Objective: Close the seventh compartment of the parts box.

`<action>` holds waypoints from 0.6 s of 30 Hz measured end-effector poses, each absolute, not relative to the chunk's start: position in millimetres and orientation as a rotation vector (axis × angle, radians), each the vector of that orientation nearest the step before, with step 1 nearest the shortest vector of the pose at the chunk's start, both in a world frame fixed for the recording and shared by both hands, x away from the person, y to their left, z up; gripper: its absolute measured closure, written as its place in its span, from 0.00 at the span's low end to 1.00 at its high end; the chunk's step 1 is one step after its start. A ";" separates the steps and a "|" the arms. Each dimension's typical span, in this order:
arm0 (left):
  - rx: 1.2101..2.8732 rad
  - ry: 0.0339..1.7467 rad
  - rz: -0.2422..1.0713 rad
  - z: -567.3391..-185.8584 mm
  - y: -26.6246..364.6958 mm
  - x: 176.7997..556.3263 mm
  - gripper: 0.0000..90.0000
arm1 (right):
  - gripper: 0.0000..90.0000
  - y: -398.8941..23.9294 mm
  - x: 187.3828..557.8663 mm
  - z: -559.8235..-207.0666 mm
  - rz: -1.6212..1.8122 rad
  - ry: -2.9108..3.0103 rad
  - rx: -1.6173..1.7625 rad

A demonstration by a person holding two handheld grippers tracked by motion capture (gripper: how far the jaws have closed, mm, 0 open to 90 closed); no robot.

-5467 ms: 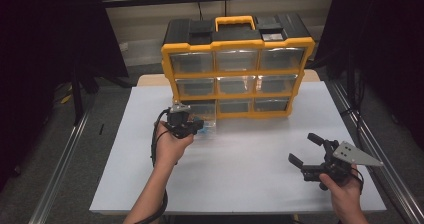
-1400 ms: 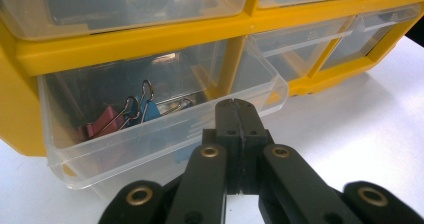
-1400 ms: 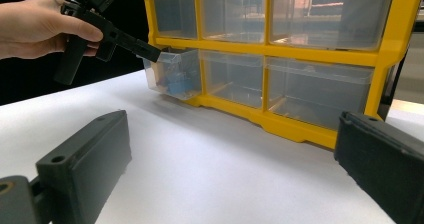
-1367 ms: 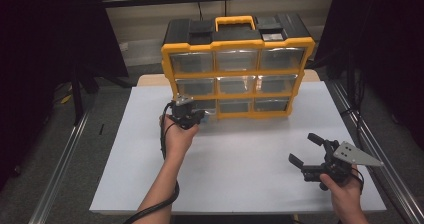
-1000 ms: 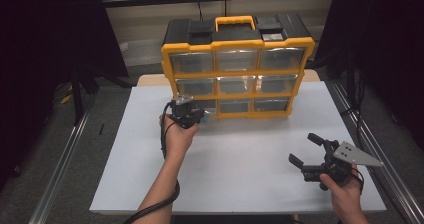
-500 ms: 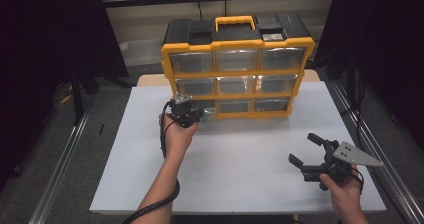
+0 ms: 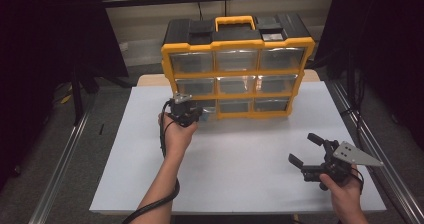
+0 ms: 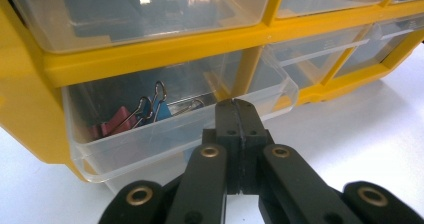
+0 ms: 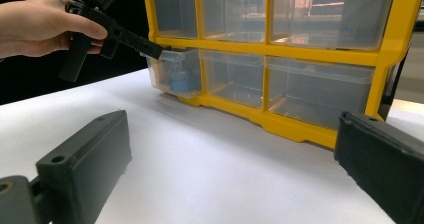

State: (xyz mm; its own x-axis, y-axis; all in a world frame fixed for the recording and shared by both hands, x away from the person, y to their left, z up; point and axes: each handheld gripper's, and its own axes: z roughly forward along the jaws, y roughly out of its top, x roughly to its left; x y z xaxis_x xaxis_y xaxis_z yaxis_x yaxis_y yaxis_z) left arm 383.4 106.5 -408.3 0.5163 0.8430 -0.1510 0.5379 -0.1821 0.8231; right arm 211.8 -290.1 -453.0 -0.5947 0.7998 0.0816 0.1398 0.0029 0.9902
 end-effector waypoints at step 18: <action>1.851 1.150 0.444 -409.0 104.5 386.3 1.00 | 0.02 -290.3 212.0 -453.1 1.639 1.764 0.965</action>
